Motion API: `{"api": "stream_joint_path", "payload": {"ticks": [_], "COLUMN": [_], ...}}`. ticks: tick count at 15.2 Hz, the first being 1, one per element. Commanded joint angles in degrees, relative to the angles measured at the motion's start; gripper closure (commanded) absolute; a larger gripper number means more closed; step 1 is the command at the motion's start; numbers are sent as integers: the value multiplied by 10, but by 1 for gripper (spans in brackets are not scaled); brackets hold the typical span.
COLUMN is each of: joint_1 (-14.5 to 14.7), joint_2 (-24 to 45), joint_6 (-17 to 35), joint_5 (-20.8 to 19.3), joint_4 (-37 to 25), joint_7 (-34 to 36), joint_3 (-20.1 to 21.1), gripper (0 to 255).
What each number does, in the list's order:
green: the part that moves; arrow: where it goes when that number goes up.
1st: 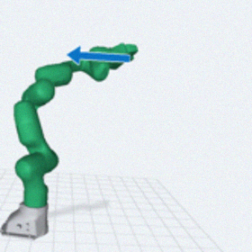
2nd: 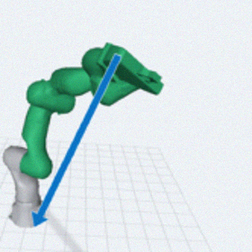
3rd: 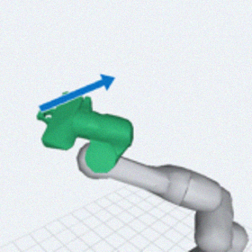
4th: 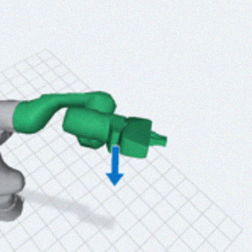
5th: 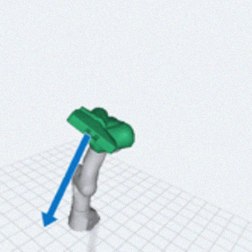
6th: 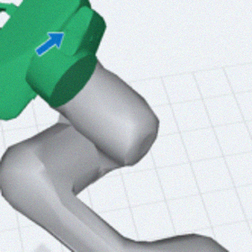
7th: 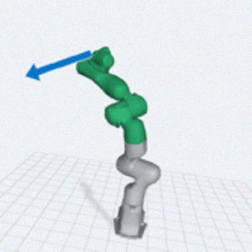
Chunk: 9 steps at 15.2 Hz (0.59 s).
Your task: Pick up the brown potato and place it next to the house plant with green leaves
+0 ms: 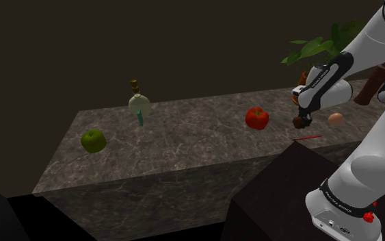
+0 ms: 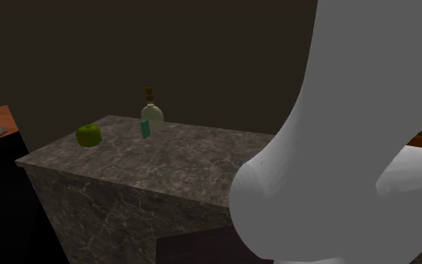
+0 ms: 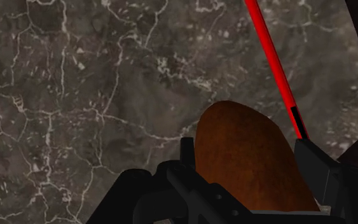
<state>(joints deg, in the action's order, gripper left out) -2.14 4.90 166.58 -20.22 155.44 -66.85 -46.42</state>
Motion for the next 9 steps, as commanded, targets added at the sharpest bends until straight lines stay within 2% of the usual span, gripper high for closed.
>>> {"api": "stream_joint_path", "payload": {"ticks": [1, 4, 7, 9], "joint_1": [-10, -43, -88, -90], "joint_2": [24, 60, 95, 95], "joint_6": [22, 53, 83, 83], "joint_5": [40, 96, 137, 135], "joint_4": [1, 0, -5, -5], "joint_7": [-26, -62, -88, -86], "joint_3": [17, 63, 118, 119], "gripper": [255, 255, 255, 255]}}
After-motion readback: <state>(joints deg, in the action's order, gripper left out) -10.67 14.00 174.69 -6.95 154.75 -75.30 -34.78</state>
